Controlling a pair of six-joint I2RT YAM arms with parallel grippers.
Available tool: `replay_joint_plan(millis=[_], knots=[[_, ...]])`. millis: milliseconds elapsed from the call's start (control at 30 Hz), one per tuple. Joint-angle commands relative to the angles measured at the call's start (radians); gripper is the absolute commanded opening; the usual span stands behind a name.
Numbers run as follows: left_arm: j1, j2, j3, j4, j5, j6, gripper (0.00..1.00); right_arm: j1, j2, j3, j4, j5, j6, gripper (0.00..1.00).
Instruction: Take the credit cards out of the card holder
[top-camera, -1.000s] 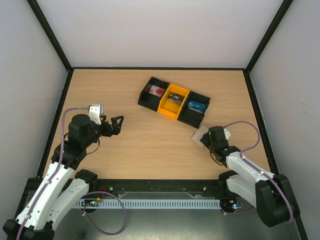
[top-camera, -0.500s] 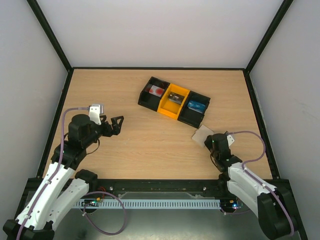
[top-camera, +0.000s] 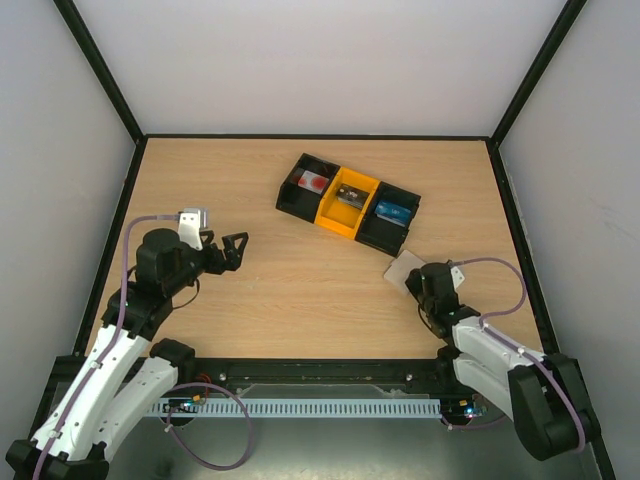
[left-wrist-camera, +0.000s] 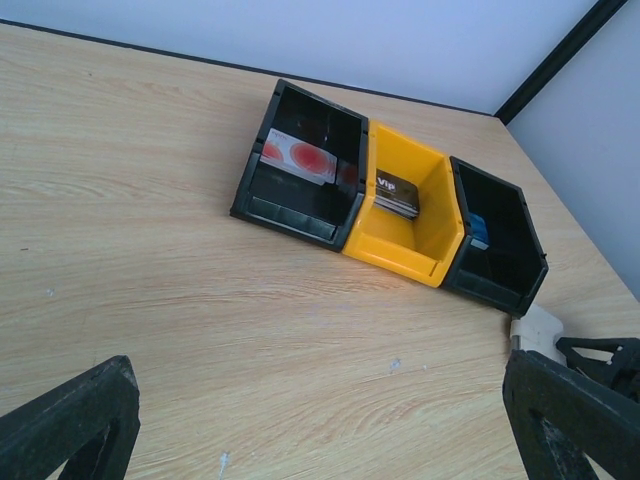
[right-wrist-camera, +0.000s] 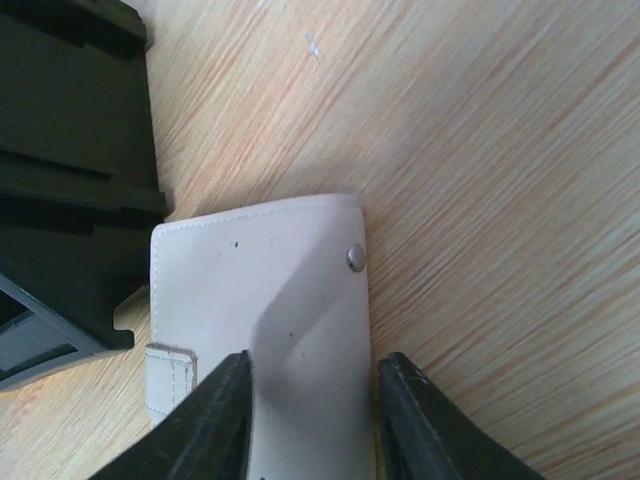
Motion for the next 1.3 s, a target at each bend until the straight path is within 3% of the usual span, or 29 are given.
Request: replay_joint_plan(millis=[0,167,600,733,900,1133,1267], knots=[[0.005,-0.011,-0.012,0.012,0.004,0.012,1.00,0.002,0.054,0.002,0.041,-0.034,-0.011,0.29],[0.005,-0.001,-0.013,0.012,0.021,0.017,1.00,0.003,0.046,-0.012,0.044,-0.032,-0.029,0.03],[-0.004,0.007,-0.022,0.030,0.073,0.027,0.95,0.003,-0.234,0.117,-0.365,0.033,-0.136,0.02],[-0.037,0.054,-0.010,0.024,0.103,0.007,0.92,0.004,-0.187,0.189,-0.463,-0.028,-0.185,0.02],[-0.152,0.141,0.000,0.038,0.113,-0.065,0.89,0.026,-0.136,0.249,-0.506,-0.091,-0.215,0.02],[-0.297,0.247,-0.128,0.308,0.193,-0.223,0.86,0.216,0.010,0.410,-0.543,-0.045,-0.204,0.02],[-0.318,0.329,-0.187,0.436,0.203,-0.287,0.82,0.325,0.033,0.491,-0.556,0.000,-0.185,0.02]])
